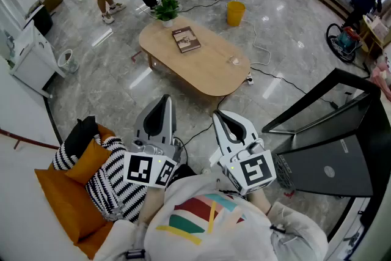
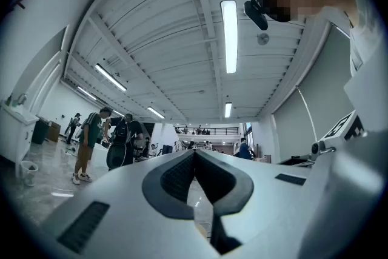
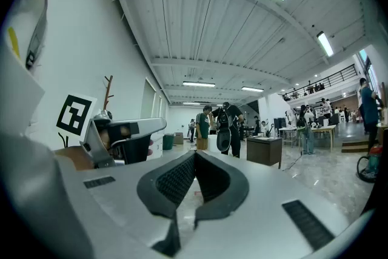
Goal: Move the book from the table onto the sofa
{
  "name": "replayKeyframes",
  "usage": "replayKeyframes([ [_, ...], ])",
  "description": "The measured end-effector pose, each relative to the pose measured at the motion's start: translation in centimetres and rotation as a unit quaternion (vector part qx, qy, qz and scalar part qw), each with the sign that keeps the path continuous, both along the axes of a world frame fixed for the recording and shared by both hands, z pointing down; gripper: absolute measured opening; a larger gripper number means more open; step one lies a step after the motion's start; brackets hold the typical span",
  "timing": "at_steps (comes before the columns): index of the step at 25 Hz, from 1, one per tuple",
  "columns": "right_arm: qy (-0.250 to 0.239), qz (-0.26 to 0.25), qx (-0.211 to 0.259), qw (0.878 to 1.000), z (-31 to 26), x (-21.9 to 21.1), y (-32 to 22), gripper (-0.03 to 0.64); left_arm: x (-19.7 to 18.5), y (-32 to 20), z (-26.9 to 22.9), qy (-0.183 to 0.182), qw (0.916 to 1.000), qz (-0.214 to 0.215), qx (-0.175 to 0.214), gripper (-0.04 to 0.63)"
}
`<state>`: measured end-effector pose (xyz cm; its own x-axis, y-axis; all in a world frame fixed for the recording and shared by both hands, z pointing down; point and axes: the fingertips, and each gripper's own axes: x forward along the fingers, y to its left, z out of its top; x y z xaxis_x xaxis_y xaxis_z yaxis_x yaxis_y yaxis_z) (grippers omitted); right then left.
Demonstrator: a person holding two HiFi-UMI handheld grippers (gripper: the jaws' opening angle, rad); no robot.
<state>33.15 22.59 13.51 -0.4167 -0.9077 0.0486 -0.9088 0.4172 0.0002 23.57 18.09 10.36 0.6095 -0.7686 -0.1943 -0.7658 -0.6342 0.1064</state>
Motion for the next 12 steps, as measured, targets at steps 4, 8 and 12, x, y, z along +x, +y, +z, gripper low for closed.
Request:
replayKeyframes([
  [4,0.015,-0.002,0.002,1.0,0.2,-0.4,0.2,0.011,-0.3,0.2,0.1,0.003,1.0,-0.002,0.001,0.006],
  [8,0.022,0.0,-0.006,1.0,0.3,-0.7,0.4,0.011,-0.7,0.4,0.3,0.003,1.0,-0.005,-0.002,0.006],
  [12,0.014,0.001,-0.001,1.0,0.1,-0.7,0.5,0.011,-1.2,0.9,0.4,0.005,0.9999,-0.012,-0.005,0.006],
])
